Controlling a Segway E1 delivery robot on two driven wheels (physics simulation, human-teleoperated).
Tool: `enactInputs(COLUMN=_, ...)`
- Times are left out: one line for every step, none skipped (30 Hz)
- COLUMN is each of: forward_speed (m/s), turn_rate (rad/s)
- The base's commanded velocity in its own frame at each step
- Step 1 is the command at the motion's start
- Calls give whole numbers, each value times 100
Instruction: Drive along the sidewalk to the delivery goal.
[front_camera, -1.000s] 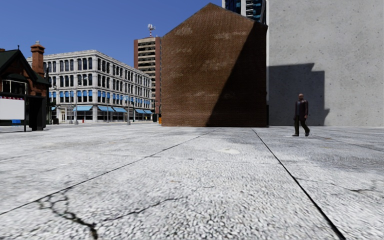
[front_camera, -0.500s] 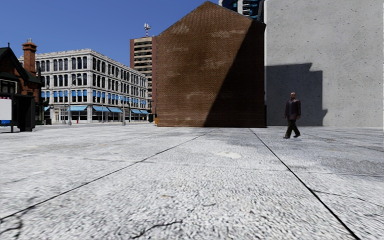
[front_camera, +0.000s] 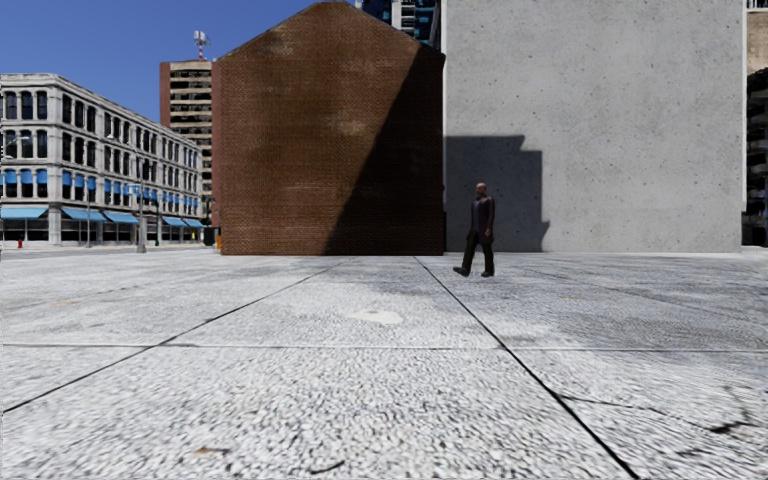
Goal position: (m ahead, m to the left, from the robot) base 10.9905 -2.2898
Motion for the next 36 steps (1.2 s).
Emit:
enactInputs(forward_speed=91, turn_rate=-60)
enactInputs(forward_speed=91, turn_rate=-60)
enactInputs(forward_speed=100, turn_rate=-60)
enactInputs(forward_speed=106, turn_rate=-60)
enactInputs(forward_speed=106, turn_rate=-60)
enactInputs(forward_speed=108, turn_rate=-60)
enactInputs(forward_speed=110, turn_rate=-60)
enactInputs(forward_speed=113, turn_rate=-60)
enactInputs(forward_speed=117, turn_rate=-60)
enactInputs(forward_speed=117, turn_rate=-60)
enactInputs(forward_speed=125, turn_rate=-53)
enactInputs(forward_speed=131, turn_rate=-46)
enactInputs(forward_speed=138, turn_rate=-37)
enactInputs(forward_speed=138, turn_rate=-37)
enactInputs(forward_speed=145, turn_rate=-26)
enactInputs(forward_speed=151, turn_rate=-16)
enactInputs(forward_speed=152, turn_rate=-12)
enactInputs(forward_speed=152, turn_rate=-12)
enactInputs(forward_speed=153, turn_rate=-11)
enactInputs(forward_speed=153, turn_rate=-11)
enactInputs(forward_speed=153, turn_rate=-11)
enactInputs(forward_speed=153, turn_rate=-11)
enactInputs(forward_speed=153, turn_rate=-11)
enactInputs(forward_speed=153, turn_rate=-11)
enactInputs(forward_speed=154, turn_rate=-11)
enactInputs(forward_speed=154, turn_rate=-11)
enactInputs(forward_speed=154, turn_rate=-11)
enactInputs(forward_speed=156, turn_rate=-11)
enactInputs(forward_speed=165, turn_rate=-11)
enactInputs(forward_speed=172, turn_rate=-11)
enactInputs(forward_speed=172, turn_rate=-11)
enactInputs(forward_speed=177, turn_rate=-11)
enactInputs(forward_speed=178, turn_rate=-11)
enactInputs(forward_speed=179, turn_rate=-11)
enactInputs(forward_speed=179, turn_rate=-11)
enactInputs(forward_speed=179, turn_rate=-11)
